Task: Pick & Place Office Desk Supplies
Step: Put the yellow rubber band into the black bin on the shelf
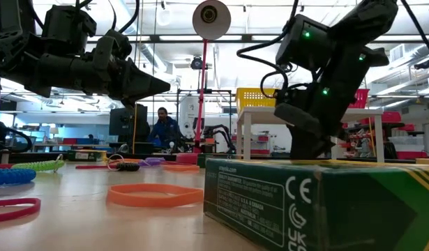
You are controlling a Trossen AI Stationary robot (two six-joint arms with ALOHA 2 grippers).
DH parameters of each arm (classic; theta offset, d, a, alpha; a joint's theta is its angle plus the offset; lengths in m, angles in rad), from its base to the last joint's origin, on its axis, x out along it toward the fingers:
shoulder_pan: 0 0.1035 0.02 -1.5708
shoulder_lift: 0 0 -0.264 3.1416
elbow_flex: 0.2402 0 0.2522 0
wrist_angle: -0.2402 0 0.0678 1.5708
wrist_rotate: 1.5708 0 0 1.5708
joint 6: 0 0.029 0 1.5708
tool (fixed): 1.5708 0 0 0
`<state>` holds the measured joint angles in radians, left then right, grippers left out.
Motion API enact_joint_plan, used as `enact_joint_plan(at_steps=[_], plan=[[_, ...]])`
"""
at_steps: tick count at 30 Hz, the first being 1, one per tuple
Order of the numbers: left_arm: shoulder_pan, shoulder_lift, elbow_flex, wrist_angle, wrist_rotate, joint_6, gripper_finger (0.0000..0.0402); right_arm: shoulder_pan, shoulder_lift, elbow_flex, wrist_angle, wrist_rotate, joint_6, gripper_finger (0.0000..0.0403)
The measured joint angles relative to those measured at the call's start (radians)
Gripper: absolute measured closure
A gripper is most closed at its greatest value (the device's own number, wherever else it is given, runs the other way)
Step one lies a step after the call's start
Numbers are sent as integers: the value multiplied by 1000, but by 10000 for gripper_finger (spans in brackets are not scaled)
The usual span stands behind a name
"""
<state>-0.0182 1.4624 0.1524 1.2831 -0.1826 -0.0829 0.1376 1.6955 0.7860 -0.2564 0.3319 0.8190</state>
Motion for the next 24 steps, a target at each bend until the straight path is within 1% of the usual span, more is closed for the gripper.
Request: enact_joint_plan(at_steps=[1,3,6,9,13,17,24], plan=[[0,0,0,0,0,0,387,5,0,0,8,-6,-7,385],[0,0,0,0,0,0,387,13,0,2,16,-12,-28,395],[0,0,0,0,0,0,387,29,-7,46,-34,-15,-31,384],[0,0,0,-1,0,0,387,56,-27,126,-143,7,-45,386],[0,0,0,2,0,0,387,93,-57,259,-334,90,-68,398],[0,0,0,2,0,0,387,119,-73,401,-546,183,-68,395],[0,0,0,4,0,0,387,129,-95,601,-821,331,-67,400]])
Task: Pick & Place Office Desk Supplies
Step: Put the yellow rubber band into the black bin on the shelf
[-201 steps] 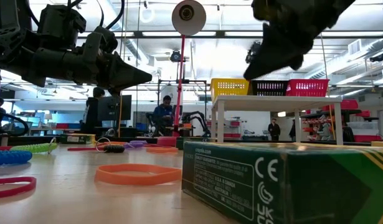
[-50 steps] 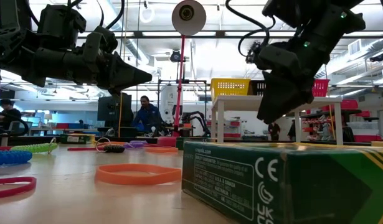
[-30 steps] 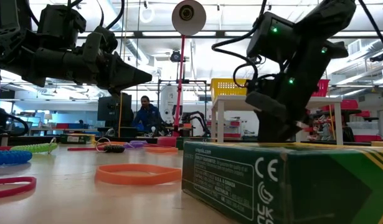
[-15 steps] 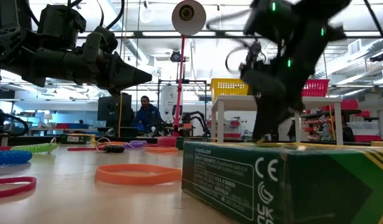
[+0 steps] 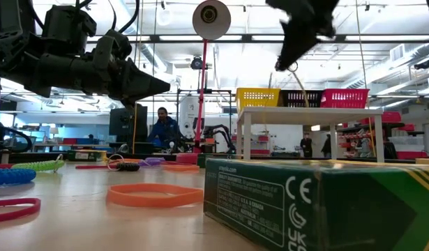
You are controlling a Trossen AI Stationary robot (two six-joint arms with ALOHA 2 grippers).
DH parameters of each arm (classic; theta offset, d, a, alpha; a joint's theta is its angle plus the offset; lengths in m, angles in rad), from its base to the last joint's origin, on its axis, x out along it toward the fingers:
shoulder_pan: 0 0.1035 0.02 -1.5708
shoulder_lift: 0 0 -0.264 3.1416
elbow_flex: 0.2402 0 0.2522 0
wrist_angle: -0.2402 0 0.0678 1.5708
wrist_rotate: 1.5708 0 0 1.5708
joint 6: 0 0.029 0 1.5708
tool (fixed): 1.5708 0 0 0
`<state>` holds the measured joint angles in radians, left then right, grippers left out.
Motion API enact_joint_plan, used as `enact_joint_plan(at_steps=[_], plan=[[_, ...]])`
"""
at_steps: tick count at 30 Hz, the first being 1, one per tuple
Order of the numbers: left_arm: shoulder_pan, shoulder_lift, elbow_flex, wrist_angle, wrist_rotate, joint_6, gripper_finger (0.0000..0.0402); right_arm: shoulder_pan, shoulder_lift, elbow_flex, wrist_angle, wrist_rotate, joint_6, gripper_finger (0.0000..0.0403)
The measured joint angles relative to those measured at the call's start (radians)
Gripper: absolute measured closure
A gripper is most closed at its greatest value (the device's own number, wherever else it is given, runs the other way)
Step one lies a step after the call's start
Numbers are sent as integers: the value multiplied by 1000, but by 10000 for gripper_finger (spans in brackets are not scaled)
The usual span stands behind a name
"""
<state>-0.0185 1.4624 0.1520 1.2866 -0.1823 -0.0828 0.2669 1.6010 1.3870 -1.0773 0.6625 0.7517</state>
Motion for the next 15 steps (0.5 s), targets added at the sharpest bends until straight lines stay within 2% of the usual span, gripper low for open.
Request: enact_joint_plan(at_steps=[11,15], plan=[[0,0,0,2,-1,0,387,-41,-61,295,-345,166,-41,395],[0,0,0,3,0,0,387,-93,-92,364,-428,239,-72,395]])
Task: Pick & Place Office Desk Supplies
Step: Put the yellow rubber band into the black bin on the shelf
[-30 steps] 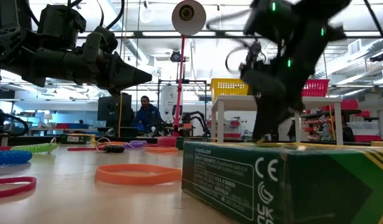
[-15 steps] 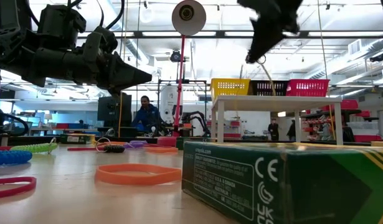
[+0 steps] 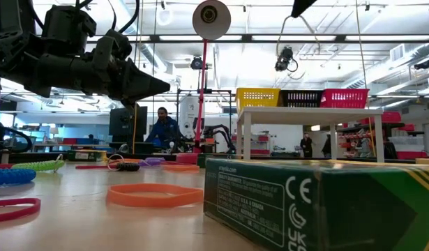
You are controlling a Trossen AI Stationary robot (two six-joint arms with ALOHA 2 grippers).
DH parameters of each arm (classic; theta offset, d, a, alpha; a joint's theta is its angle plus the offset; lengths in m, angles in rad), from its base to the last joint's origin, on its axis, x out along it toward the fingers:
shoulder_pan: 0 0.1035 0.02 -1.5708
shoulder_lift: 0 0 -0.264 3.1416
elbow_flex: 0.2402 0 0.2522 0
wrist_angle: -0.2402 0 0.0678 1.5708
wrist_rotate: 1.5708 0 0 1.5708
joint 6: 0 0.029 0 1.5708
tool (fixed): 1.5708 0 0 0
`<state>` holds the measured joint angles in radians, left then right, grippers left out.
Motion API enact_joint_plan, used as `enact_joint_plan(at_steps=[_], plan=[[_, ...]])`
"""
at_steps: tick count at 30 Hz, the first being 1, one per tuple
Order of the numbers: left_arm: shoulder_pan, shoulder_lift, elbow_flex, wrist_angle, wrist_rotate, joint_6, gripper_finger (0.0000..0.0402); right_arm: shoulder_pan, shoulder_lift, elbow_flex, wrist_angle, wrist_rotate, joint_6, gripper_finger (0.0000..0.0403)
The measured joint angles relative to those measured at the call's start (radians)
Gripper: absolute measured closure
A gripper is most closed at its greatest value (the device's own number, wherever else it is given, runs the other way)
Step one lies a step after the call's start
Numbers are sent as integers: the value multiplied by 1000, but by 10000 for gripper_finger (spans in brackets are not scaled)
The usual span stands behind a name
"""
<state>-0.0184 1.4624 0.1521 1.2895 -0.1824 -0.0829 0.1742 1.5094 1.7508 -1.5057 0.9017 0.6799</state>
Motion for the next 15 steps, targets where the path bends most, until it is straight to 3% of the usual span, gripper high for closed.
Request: enact_joint_plan(at_steps=[11,15], plan=[[0,0,0,-6,0,0,387,-209,-96,17,-1,141,-126,394],[0,0,0,-6,0,0,387,-279,-97,17,0,146,-163,394]])
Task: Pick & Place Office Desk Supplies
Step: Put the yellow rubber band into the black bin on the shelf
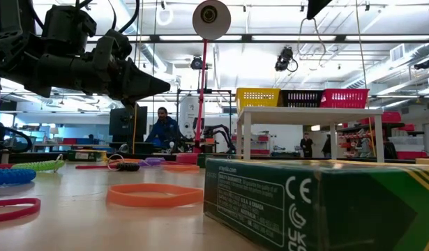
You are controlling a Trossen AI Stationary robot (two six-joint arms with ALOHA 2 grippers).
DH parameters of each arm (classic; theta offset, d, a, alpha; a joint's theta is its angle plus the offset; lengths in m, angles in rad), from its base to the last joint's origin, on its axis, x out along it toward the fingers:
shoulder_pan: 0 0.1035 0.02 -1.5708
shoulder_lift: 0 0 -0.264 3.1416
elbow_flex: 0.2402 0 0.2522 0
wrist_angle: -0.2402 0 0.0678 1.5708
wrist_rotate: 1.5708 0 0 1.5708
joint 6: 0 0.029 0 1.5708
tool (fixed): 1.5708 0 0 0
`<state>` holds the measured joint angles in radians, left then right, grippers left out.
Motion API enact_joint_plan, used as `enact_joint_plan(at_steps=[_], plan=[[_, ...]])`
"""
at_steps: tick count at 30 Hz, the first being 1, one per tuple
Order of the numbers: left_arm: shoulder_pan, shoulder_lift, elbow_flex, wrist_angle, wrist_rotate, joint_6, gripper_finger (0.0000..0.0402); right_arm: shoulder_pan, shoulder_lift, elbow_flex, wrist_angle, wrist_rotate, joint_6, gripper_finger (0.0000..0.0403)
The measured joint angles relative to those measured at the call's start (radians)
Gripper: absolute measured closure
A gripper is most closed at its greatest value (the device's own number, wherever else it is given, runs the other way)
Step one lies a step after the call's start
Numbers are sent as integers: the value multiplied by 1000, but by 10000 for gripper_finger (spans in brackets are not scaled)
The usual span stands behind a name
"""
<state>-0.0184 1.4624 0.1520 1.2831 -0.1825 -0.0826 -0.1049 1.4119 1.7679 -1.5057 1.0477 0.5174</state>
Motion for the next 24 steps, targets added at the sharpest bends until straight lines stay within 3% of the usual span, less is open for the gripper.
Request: enact_joint_plan(at_steps=[9,17,24], plan=[[0,0,0,0,0,0,387,-191,0,-10,95,-46,-134,394],[0,0,0,0,0,0,387,-372,2,-197,456,-255,-355,394],[0,0,0,0,0,0,387,-452,2,-323,652,-415,-402,394]])
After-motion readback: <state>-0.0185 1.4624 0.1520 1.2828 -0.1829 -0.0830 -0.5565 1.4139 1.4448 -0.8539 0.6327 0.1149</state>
